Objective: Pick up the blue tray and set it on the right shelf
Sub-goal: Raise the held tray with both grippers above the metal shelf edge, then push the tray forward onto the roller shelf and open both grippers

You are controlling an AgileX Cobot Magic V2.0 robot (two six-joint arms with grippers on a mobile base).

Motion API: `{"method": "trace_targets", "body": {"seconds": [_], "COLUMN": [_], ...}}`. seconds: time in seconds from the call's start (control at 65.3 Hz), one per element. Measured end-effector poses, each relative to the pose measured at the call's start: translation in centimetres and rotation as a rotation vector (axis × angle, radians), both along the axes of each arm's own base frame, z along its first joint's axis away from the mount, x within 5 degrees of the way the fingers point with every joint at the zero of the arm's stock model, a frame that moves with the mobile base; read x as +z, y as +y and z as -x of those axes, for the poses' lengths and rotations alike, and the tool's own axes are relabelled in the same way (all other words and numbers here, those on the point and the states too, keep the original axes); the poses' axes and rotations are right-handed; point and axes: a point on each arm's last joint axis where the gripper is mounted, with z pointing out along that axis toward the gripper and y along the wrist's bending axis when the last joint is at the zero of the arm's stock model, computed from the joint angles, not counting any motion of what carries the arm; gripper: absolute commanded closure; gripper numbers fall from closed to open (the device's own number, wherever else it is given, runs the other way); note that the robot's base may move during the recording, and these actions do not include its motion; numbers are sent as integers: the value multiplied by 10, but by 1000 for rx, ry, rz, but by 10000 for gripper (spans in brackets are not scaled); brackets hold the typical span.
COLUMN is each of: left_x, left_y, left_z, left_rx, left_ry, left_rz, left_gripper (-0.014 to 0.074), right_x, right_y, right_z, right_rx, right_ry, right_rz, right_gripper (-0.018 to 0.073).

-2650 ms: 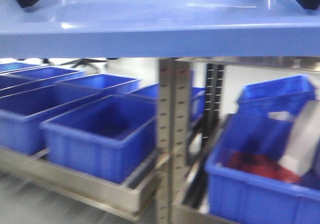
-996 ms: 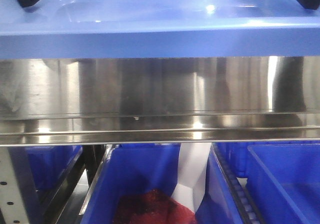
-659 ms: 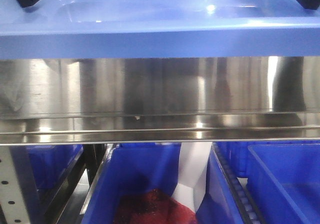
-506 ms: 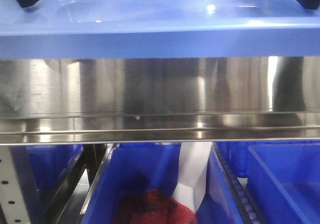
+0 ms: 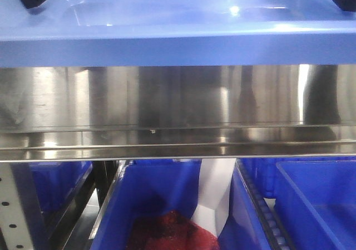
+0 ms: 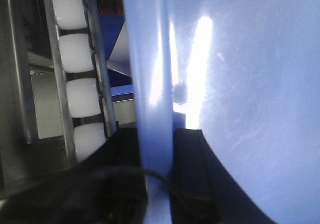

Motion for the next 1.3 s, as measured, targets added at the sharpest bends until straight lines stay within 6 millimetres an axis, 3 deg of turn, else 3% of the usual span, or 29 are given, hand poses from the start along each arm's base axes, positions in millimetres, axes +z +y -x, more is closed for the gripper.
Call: {"method": "trace_targets", "body": {"seconds": [0.276,0.46,0.567,0.705,0.797,0.95,1.134,1.226,1.302], "left_x": [0,22,41,46,38,15,-12,-20,-25], "left_y": [-1,-1,-2,-4,-3,3,1,-1,-2], "left_z": [2,-3,-14,-43,-64,-92,-112,-117,-120], "left_rx": [-3,-4,4,28,50,90,85,82,70], "left_ry": [21,-46,-119,-143,-125,-74,-17,-2,7], "left_rz": [13,15,15,4,-16,-53,-101,-110,-119], "left_gripper": [645,645,645,645,645,645,636,586,489], "right_x": [-1,23,47,59,51,19,-17,-28,-32], "right_y": [0,0,0,5,13,29,40,41,42], "right_z": [3,2,-3,-26,-47,-87,-113,-120,-123], "right_rx": [18,30,34,27,27,33,33,31,30], "right_ry": [31,-28,-106,-146,-124,-86,-16,10,17], "right_rz": [12,-3,-9,23,41,57,84,97,104], "right_gripper": [503,503,503,503,503,503,503,502,501]}}
